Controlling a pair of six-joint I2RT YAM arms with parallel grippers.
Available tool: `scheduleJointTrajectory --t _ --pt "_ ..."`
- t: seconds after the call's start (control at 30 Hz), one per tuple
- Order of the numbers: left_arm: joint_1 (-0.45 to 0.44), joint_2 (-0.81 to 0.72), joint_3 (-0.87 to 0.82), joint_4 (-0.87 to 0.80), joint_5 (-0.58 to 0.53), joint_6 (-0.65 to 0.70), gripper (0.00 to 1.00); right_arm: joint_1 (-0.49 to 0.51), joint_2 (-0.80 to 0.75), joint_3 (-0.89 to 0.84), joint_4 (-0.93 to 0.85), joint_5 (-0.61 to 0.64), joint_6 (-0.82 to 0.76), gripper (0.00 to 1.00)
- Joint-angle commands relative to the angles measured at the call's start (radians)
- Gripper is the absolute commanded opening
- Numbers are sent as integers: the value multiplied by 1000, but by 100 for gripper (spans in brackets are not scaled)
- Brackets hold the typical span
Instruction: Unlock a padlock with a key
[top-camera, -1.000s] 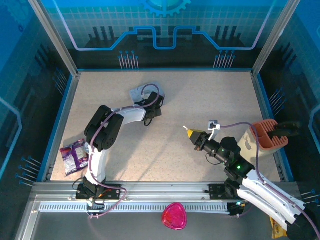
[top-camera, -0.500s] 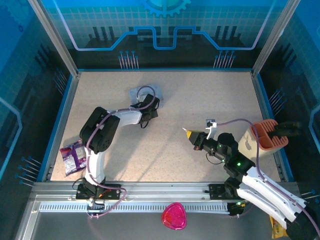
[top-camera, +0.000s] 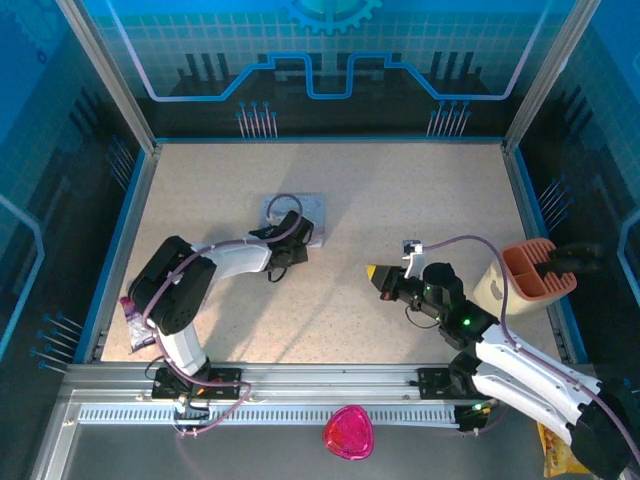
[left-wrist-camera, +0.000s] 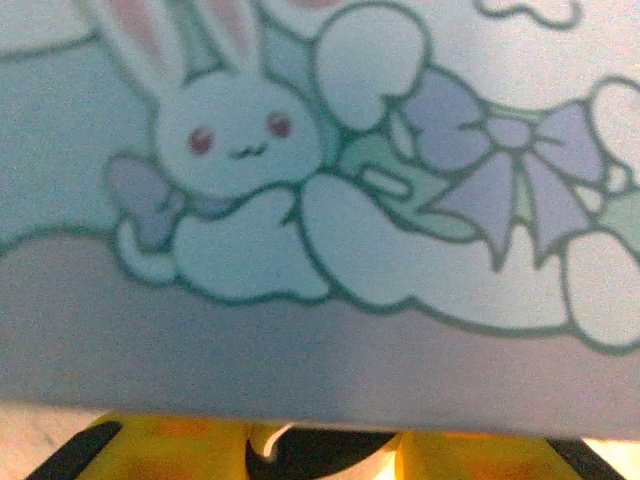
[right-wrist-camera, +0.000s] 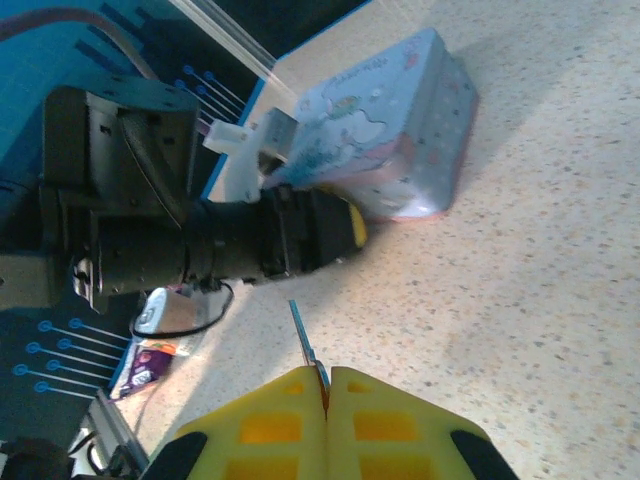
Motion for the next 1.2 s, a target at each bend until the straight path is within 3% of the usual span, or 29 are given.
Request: scheduleJointTrajectory --t 0.0,0.27,0.6,0.8,1.17 --pt "-61 -53 -10 -71 -6 -78 15 42 -1 -16 86 58 25 0" --pt "-126 -96 -29 -66 -22 -199 19 64 -2 -8 62 70 3 0" --pt "-126 -82 -55 5 40 -175 28 70 -16 -17 65 78 19 0" --pt "-130 -83 -103 65 62 -159 39 72 -24 -9 38 79 10 0" --pt "-120 -337 -442 535 116 13 59 76 -17 -12 41 82 9 0"
